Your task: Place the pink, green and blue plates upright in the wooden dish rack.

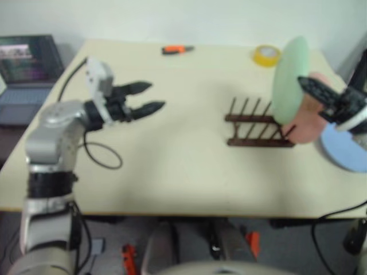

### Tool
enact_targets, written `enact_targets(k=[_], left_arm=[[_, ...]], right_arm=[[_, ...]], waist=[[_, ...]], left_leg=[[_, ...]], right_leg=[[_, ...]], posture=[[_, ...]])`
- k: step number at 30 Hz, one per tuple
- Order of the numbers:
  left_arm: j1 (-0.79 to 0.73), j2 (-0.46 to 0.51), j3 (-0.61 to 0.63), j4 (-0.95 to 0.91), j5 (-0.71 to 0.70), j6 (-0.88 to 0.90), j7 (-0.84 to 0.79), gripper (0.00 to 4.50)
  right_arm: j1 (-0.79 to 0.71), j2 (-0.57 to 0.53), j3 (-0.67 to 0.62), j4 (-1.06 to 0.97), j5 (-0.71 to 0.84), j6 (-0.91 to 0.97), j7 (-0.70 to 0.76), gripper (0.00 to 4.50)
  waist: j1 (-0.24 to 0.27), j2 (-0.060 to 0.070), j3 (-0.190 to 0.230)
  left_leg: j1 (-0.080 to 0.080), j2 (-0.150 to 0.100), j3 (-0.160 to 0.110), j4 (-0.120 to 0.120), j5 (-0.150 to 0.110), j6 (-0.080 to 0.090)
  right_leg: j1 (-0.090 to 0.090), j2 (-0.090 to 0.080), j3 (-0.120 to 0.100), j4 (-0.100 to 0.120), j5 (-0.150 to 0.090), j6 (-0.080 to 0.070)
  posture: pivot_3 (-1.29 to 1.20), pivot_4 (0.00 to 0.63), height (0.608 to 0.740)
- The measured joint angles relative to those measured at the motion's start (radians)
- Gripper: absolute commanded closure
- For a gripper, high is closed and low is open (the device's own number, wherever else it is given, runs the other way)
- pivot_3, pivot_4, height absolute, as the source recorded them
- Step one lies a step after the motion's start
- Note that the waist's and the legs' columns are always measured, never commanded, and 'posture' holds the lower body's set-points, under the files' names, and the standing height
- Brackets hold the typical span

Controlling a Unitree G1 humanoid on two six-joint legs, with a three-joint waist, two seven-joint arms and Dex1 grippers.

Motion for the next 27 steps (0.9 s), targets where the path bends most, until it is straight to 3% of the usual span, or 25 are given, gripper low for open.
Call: enact_targets(k=[27], left_arm=[[0.011,0.0,0.0,-0.01,0.0,0.004,0.001,0.91]], right_arm=[[0.024,-0.006,0.034,0.078,-0.072,-0.004,0.068,4.5]], waist=[[0.0,0.0,0.0]], left_leg=[[0.0,0.0,0.0,0.0,0.0,0.0]], right_leg=[[0.0,0.0,0.0,0.0,0.0,0.0]], posture=[[0.0,0.15,0.74]])
